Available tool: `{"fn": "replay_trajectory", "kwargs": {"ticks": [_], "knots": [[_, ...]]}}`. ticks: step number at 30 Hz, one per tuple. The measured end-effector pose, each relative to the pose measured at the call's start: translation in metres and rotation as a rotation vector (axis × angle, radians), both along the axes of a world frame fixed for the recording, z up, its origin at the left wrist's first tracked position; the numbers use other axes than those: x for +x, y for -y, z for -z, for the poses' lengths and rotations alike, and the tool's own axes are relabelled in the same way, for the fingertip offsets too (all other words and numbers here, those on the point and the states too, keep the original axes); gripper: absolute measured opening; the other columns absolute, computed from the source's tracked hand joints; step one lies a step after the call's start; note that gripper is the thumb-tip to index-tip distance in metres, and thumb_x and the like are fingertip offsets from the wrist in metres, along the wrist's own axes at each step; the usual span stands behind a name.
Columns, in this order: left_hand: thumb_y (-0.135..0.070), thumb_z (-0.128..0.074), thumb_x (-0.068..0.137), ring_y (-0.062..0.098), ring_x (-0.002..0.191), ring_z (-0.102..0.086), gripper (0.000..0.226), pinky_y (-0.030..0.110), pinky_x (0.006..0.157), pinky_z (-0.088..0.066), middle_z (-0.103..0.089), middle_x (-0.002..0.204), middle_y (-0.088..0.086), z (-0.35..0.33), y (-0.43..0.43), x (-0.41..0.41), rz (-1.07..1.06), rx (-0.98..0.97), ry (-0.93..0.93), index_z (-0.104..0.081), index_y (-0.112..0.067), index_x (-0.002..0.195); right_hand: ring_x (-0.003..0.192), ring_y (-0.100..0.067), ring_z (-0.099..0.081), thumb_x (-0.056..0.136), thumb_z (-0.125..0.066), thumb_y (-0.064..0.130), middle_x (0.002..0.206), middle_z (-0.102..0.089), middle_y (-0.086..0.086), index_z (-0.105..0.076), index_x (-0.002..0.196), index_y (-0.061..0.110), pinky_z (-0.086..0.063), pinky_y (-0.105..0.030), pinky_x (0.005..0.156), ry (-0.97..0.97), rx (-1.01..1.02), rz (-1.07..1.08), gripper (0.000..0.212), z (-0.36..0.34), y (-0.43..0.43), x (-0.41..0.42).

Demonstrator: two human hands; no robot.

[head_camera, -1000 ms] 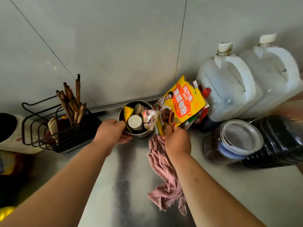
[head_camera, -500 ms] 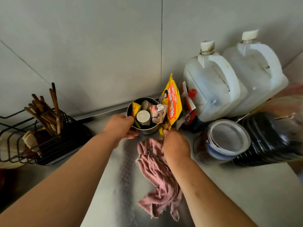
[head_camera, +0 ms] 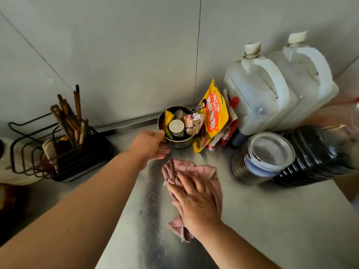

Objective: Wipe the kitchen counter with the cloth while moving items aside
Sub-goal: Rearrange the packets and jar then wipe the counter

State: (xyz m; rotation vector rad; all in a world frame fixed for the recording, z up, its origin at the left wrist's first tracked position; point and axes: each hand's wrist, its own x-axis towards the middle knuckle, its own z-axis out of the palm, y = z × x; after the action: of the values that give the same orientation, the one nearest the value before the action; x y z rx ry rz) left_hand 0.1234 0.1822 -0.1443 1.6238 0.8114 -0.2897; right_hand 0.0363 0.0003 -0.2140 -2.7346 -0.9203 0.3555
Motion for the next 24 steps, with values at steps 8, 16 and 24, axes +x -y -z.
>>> {"fn": "replay_trajectory", "kwargs": {"ticks": [8, 16, 24], "knots": [[-0.017, -0.052, 0.096, 0.023, 0.087, -0.068, 0.016, 0.027, 0.065, -0.056, -0.063, 0.113, 0.015, -0.012, 0.000, -0.055, 0.031, -0.116, 0.013, -0.058, -0.011, 0.109, 0.146, -0.026, -0.018, 0.098, -0.024, 0.051, 0.154, -0.035, 0.007, -0.042, 0.138, 0.040, -0.013, -0.046, 0.117, 0.092, -0.073, -0.074, 0.046, 0.010, 0.042, -0.023], [-0.017, -0.052, 0.096, 0.020, 0.078, -0.067, 0.018, 0.034, 0.077, -0.053, -0.068, 0.105, 0.014, -0.016, -0.024, -0.187, -0.101, -0.060, 0.005, -0.062, -0.008, 0.107, 0.149, -0.024, 0.004, 0.100, -0.017, 0.041, 0.162, -0.002, -0.006, -0.014, 0.153, 0.028, -0.002, -0.043, 0.120, 0.131, -0.102, 0.354, 0.055, 0.015, 0.013, -0.005], [-0.010, -0.050, 0.094, 0.023, 0.080, -0.069, 0.018, 0.035, 0.073, -0.054, -0.074, 0.091, 0.010, -0.012, -0.048, -0.324, -0.302, -0.009, 0.033, -0.068, -0.012, 0.093, 0.149, -0.016, 0.002, 0.103, -0.031, 0.025, 0.162, 0.004, 0.004, 0.002, 0.154, 0.024, -0.001, -0.034, 0.121, 0.034, 0.204, 0.077, 0.060, 0.015, -0.106, -0.147]]}}
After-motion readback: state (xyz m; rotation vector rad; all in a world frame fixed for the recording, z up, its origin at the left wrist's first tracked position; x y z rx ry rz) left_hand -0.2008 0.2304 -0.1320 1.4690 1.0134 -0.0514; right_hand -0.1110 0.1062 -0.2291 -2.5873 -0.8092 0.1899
